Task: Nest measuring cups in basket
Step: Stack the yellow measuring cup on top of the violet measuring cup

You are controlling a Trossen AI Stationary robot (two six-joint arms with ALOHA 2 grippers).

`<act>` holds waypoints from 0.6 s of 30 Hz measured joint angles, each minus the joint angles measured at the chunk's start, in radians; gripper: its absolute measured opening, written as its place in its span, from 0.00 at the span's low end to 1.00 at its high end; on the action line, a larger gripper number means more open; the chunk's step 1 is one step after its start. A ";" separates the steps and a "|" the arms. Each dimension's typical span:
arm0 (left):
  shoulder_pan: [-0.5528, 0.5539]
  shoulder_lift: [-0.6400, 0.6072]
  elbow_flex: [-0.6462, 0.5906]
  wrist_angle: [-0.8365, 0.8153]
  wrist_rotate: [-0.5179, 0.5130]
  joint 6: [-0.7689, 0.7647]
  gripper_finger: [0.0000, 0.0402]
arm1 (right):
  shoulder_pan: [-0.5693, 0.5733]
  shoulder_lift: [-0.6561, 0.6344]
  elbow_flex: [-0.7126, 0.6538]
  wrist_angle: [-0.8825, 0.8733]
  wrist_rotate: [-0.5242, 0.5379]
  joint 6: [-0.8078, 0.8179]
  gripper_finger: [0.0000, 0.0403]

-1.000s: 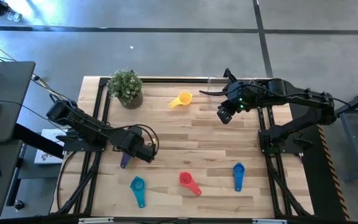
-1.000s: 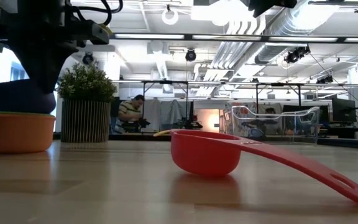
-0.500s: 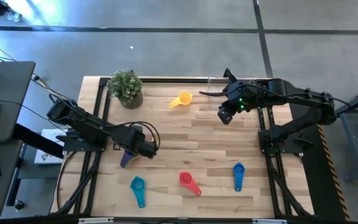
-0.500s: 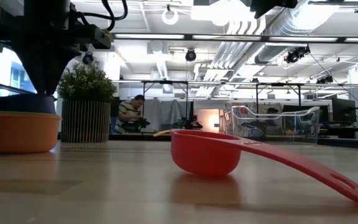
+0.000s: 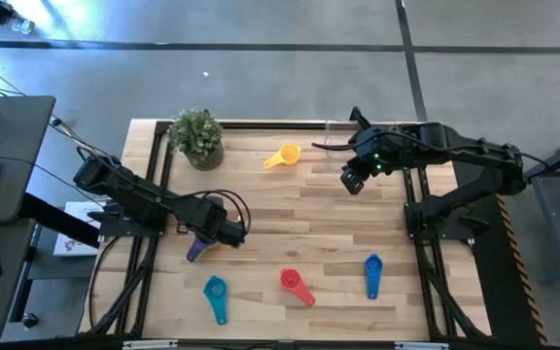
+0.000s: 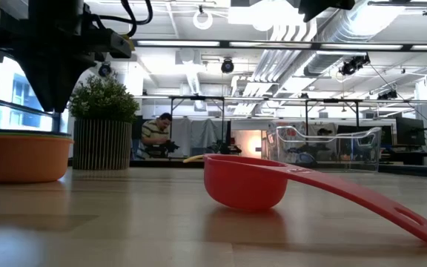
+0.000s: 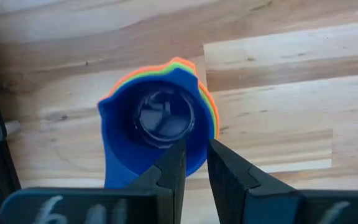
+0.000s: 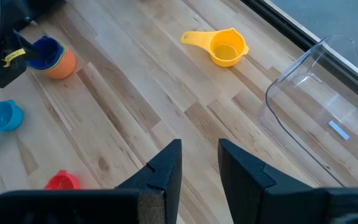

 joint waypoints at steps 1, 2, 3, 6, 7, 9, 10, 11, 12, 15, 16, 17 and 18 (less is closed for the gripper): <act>0.003 0.000 0.000 -0.001 -0.001 0.000 0.14 | 0.000 0.000 0.000 0.000 0.000 0.000 0.24; 0.007 0.000 0.000 -0.001 -0.002 0.000 0.14 | 0.000 0.000 0.000 0.000 0.000 0.000 0.24; 0.009 0.000 0.000 -0.001 -0.004 0.000 0.14 | 0.000 0.000 0.000 0.000 0.000 0.000 0.24; 0.014 0.000 0.000 -0.002 -0.019 0.024 0.14 | 0.000 0.000 0.000 0.000 0.000 0.000 0.24; 0.014 0.000 0.000 -0.002 -0.024 0.032 0.14 | 0.000 0.000 0.000 0.000 0.000 0.000 0.24; 0.014 -0.003 0.000 -0.002 -0.027 0.053 0.14 | 0.000 0.000 0.000 -0.003 0.000 0.000 0.24; 0.014 -0.012 0.000 -0.002 -0.027 0.065 0.14 | 0.000 0.000 0.000 -0.003 0.000 0.000 0.24; 0.014 -0.021 0.000 0.000 -0.032 0.074 0.14 | 0.000 0.000 0.000 -0.003 0.000 0.000 0.24; 0.014 -0.032 0.000 0.003 -0.036 0.085 0.14 | 0.000 0.000 0.000 -0.003 0.000 0.000 0.24; 0.014 -0.065 0.000 0.012 -0.082 0.103 0.14 | 0.000 0.000 0.000 -0.003 0.000 0.000 0.24; 0.014 -0.077 0.000 0.019 -0.104 0.111 0.14 | 0.000 0.000 0.000 -0.003 -0.001 0.000 0.24; 0.017 -0.090 0.000 0.028 -0.127 0.127 0.14 | 0.000 0.000 0.000 -0.003 -0.001 0.000 0.24; 0.024 -0.101 0.000 0.037 -0.146 0.148 0.14 | 0.000 0.000 0.000 -0.003 -0.002 0.001 0.24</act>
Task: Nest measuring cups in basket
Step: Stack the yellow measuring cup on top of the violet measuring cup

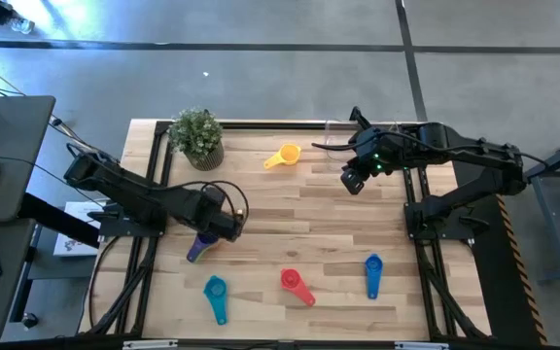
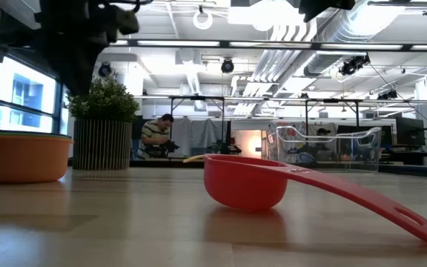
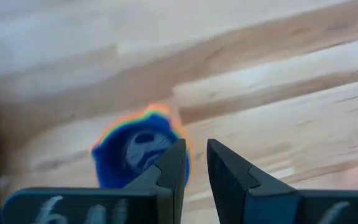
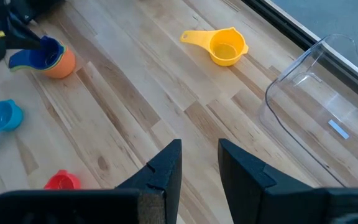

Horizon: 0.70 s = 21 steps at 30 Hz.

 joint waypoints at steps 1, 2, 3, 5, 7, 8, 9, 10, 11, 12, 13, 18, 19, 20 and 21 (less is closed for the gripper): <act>0.008 -0.009 0.000 0.009 -0.015 0.023 0.14 | 0.000 0.000 0.000 0.000 0.000 0.000 0.24; 0.017 -0.019 0.000 0.022 -0.030 0.050 0.14 | 0.000 0.000 0.000 0.000 -0.001 0.000 0.24; 0.026 -0.026 0.000 0.030 -0.041 0.077 0.14 | 0.000 0.000 0.000 0.000 -0.001 0.001 0.24; 0.050 -0.040 0.000 0.041 -0.066 0.135 0.14 | 0.000 0.000 0.000 0.000 -0.001 0.010 0.24; 0.073 -0.051 0.000 0.049 -0.088 0.190 0.14 | 0.000 0.000 0.000 0.000 -0.003 0.032 0.24; 0.087 -0.052 0.000 0.056 -0.093 0.216 0.14 | 0.000 0.000 0.000 0.000 -0.004 0.046 0.24; 0.102 -0.053 0.000 0.067 -0.093 0.243 0.14 | 0.000 0.000 0.000 0.000 -0.005 0.058 0.24; 0.118 -0.056 0.000 0.071 -0.093 0.273 0.14 | 0.000 0.000 0.000 0.000 -0.006 0.074 0.24; 0.134 -0.061 0.000 0.071 -0.093 0.305 0.14 | 0.000 0.000 0.000 0.000 -0.005 0.086 0.24; 0.150 -0.063 0.001 0.077 -0.093 0.338 0.14 | 0.000 0.000 0.000 0.000 -0.005 0.103 0.24; 0.167 -0.062 0.001 0.090 -0.089 0.372 0.15 | 0.000 0.000 0.000 0.000 -0.006 0.119 0.24; 0.247 -0.061 0.001 0.171 -0.026 0.565 0.17 | 0.000 0.000 0.000 0.000 -0.006 0.189 0.24; 0.264 -0.060 0.001 0.190 -0.008 0.610 0.17 | 0.000 0.000 0.000 0.000 -0.005 0.205 0.24; 0.282 -0.060 0.001 0.213 0.008 0.658 0.18 | 0.000 0.000 0.000 0.000 -0.003 0.216 0.24; 0.300 -0.060 0.001 0.241 0.023 0.701 0.19 | 0.000 0.000 0.000 0.000 0.001 0.233 0.24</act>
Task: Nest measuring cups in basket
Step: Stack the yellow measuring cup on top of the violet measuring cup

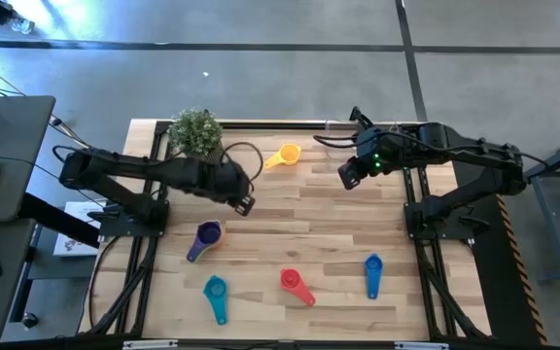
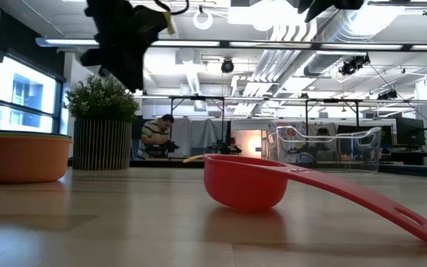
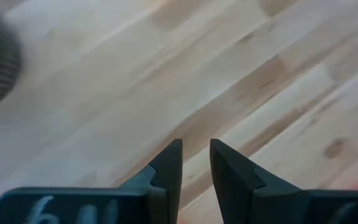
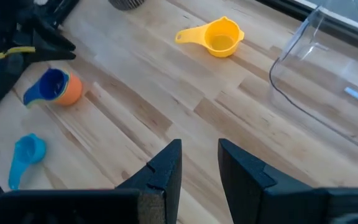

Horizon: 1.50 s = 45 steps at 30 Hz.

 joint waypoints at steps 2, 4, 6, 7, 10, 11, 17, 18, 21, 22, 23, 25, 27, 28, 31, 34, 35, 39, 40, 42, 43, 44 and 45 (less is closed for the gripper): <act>0.039 0.000 0.000 0.047 0.023 0.079 0.21 | 0.000 0.000 0.000 0.000 0.002 0.026 0.24; 0.077 0.000 0.000 0.090 0.045 0.136 0.24 | 0.000 0.000 0.000 0.000 0.003 0.049 0.24; 0.120 0.000 0.000 0.130 0.075 0.189 0.25 | 0.000 0.000 0.000 0.000 0.004 0.071 0.24; 0.139 0.000 0.000 0.151 0.094 0.226 0.26 | 0.000 0.000 0.000 0.000 0.008 0.084 0.24; 0.189 0.000 0.000 0.236 0.143 0.348 0.25 | 0.000 0.000 0.000 0.000 0.042 0.119 0.24; 0.202 0.000 0.000 0.267 0.160 0.380 0.25 | 0.000 0.000 0.000 0.000 0.056 0.134 0.24; 0.269 0.000 0.000 0.423 0.254 0.535 0.24 | 0.000 0.000 0.000 0.000 0.109 0.218 0.24; 0.279 0.000 0.000 0.437 0.259 0.554 0.24 | 0.000 0.000 0.000 0.000 0.110 0.227 0.24; 0.308 0.000 0.000 0.475 0.278 0.599 0.24 | 0.000 0.001 0.000 0.000 0.119 0.242 0.24; 0.318 0.000 0.000 0.487 0.282 0.609 0.24 | 0.000 0.004 0.000 0.000 0.124 0.242 0.24; 0.328 0.000 0.001 0.493 0.285 0.619 0.24 | 0.000 0.008 0.000 0.000 0.130 0.242 0.24; 0.348 0.001 0.015 0.491 0.294 0.650 0.24 | 0.000 0.018 0.000 0.000 0.136 0.249 0.24; 0.365 0.005 0.042 0.498 0.304 0.686 0.24 | 0.000 0.030 0.000 0.000 0.136 0.265 0.24; 0.375 0.006 0.056 0.499 0.304 0.704 0.24 | 0.000 0.037 0.000 0.000 0.136 0.265 0.24; 0.406 0.018 0.098 0.510 0.304 0.758 0.24 | 0.000 0.062 0.000 0.000 0.137 0.265 0.24; 0.442 0.040 0.135 0.508 0.303 0.802 0.24 | -0.003 0.080 0.000 0.000 0.154 0.265 0.24; 0.455 0.050 0.146 0.505 0.303 0.811 0.23 | -0.003 0.085 0.000 0.000 0.158 0.265 0.24; 0.497 0.108 0.193 0.500 0.309 0.836 0.23 | -0.003 0.089 0.000 0.002 0.190 0.263 0.24; 0.504 0.125 0.205 0.500 0.312 0.838 0.23 | -0.003 0.088 0.000 0.004 0.196 0.259 0.24; 0.520 0.158 0.232 0.498 0.319 0.835 0.23 | -0.003 0.082 0.000 0.012 0.211 0.256 0.24; 0.525 0.176 0.245 0.497 0.319 0.835 0.23 | -0.003 0.078 0.000 0.016 0.220 0.251 0.24; 0.531 0.193 0.259 0.497 0.319 0.834 0.23 | -0.003 0.073 0.000 0.022 0.227 0.242 0.24; 0.536 0.211 0.273 0.497 0.320 0.834 0.23 | -0.004 0.071 0.000 0.026 0.229 0.236 0.24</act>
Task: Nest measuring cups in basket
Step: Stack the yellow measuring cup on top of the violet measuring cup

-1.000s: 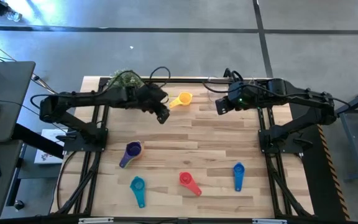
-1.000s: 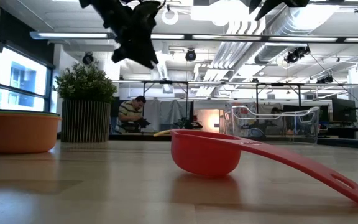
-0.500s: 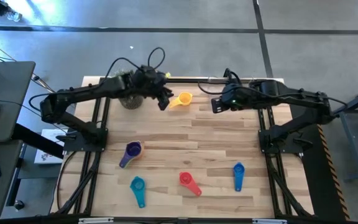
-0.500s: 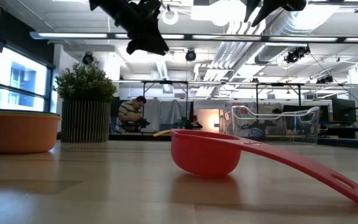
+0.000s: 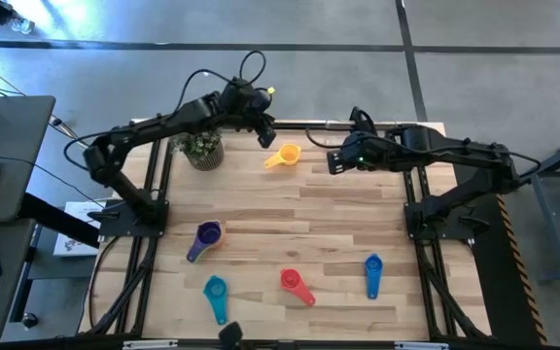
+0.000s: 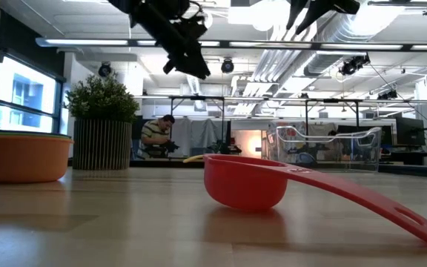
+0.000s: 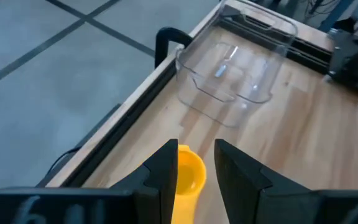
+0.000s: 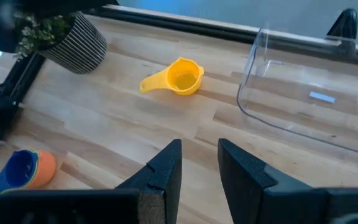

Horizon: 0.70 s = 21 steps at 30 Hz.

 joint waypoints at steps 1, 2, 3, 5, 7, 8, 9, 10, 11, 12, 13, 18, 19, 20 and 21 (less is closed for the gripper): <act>0.005 0.019 0.014 0.000 0.000 0.000 0.23 | -0.003 -0.001 0.000 0.005 0.000 -0.005 0.24; 0.009 0.038 0.028 0.000 0.000 0.000 0.23 | -0.006 -0.001 0.000 0.010 -0.001 -0.005 0.24; 0.014 0.058 0.044 -0.005 0.000 0.000 0.23 | -0.008 -0.001 0.000 0.011 -0.004 -0.005 0.24; 0.017 0.102 0.081 -0.009 0.002 0.000 0.23 | -0.016 -0.001 0.000 0.010 -0.013 -0.010 0.24; 0.019 0.147 0.115 -0.030 0.001 0.006 0.24 | -0.026 -0.001 0.000 0.010 -0.036 -0.024 0.24; 0.019 0.171 0.133 -0.034 -0.001 0.014 0.24 | -0.033 -0.001 0.000 0.010 -0.048 -0.031 0.24; 0.021 0.194 0.148 -0.047 -0.002 0.018 0.24 | -0.038 -0.001 0.000 0.011 -0.052 -0.035 0.24; 0.024 0.216 0.163 -0.070 -0.006 0.021 0.24 | -0.040 -0.001 0.000 0.011 -0.054 -0.040 0.24; 0.023 0.239 0.180 -0.083 -0.006 0.024 0.24 | -0.044 -0.001 0.000 0.011 -0.058 -0.041 0.24; 0.024 0.257 0.194 -0.092 -0.006 0.024 0.24 | -0.047 -0.001 0.000 0.012 -0.062 -0.043 0.24; 0.025 0.275 0.204 -0.107 -0.007 0.025 0.24 | -0.048 -0.001 0.000 0.012 -0.069 -0.043 0.24; 0.025 0.349 0.224 -0.143 0.005 0.025 0.24 | -0.058 -0.001 0.000 0.013 -0.095 -0.058 0.24; 0.025 0.361 0.224 -0.141 0.010 0.025 0.24 | -0.058 -0.001 0.000 0.013 -0.095 -0.058 0.24; 0.025 0.371 0.224 -0.147 0.016 0.022 0.24 | -0.058 -0.001 0.000 0.013 -0.096 -0.058 0.24; 0.025 0.382 0.224 -0.154 0.018 0.018 0.24 | -0.058 -0.001 0.000 0.013 -0.096 -0.058 0.24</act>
